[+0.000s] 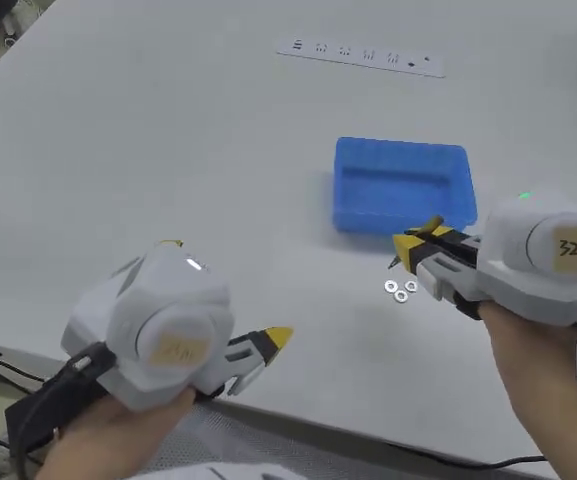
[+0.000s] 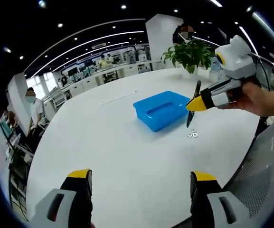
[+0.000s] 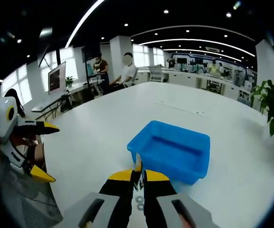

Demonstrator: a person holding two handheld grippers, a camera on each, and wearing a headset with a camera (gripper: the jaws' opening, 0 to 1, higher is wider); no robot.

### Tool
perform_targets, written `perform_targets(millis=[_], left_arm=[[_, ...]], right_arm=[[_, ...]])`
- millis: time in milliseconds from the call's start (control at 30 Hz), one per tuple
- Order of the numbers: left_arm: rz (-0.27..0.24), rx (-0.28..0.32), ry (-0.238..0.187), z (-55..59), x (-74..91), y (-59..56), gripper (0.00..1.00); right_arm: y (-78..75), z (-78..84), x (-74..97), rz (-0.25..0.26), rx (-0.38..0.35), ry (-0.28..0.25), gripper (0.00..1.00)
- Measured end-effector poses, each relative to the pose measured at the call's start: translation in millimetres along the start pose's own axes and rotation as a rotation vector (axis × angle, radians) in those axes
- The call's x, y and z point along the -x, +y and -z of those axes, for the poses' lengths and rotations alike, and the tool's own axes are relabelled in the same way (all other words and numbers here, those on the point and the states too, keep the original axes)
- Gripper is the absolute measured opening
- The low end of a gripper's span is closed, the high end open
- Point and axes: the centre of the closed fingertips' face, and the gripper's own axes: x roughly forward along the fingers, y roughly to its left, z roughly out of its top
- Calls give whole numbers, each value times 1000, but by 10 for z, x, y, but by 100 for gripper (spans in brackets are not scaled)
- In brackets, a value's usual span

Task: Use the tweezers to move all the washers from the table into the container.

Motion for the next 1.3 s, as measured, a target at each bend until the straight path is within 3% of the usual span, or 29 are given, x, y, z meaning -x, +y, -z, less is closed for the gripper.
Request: perform_targets(millis=[300, 967, 1100, 1300], left_arm=[[-2, 0, 1, 12, -19, 18, 87], [0, -7, 9, 32, -32, 13, 87], [4, -13, 12, 36, -35, 0, 87], [3, -14, 11, 32, -29, -2, 86]], right_arm=[[-39, 209, -54, 1, 16, 55, 4], [-20, 229, -74, 9, 15, 33, 3], [7, 230, -93, 9, 71, 38, 3], [-64, 240, -81, 13, 12, 25, 2]])
